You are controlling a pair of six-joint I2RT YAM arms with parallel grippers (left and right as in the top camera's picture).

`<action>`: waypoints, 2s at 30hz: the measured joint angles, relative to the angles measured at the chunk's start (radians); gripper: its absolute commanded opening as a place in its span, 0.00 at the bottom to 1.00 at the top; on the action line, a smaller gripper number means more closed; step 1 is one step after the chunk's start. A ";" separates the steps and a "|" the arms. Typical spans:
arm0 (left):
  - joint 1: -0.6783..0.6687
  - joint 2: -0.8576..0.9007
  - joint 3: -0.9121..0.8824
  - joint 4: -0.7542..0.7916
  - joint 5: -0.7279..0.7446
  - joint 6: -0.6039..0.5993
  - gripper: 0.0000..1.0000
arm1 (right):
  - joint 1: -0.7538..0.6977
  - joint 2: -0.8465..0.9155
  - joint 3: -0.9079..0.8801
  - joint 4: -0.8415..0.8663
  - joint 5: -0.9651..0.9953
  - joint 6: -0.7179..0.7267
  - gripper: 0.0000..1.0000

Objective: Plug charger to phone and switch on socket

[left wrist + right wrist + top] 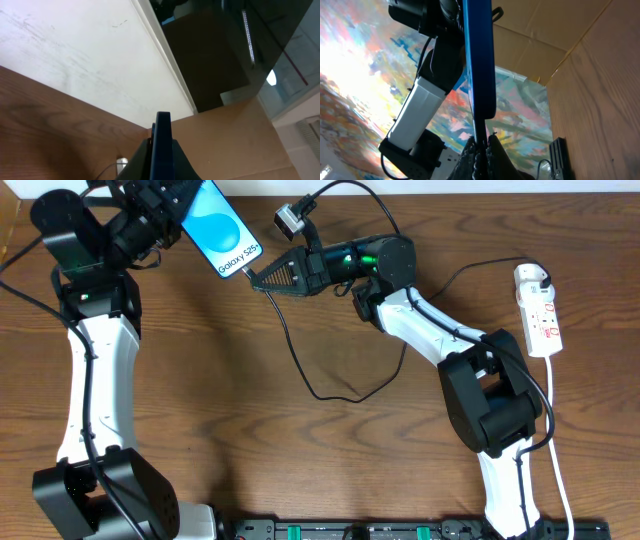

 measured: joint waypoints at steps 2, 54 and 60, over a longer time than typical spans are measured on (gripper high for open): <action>0.000 0.001 0.000 -0.001 0.000 0.002 0.07 | 0.000 0.000 0.000 -0.002 0.000 -0.006 0.01; 0.075 0.001 0.000 -0.007 -0.004 0.008 0.07 | 0.023 0.000 0.000 -0.155 0.078 -0.132 0.01; 0.044 0.001 0.000 -0.007 -0.008 0.034 0.07 | 0.023 0.000 0.000 -0.101 0.061 -0.135 0.01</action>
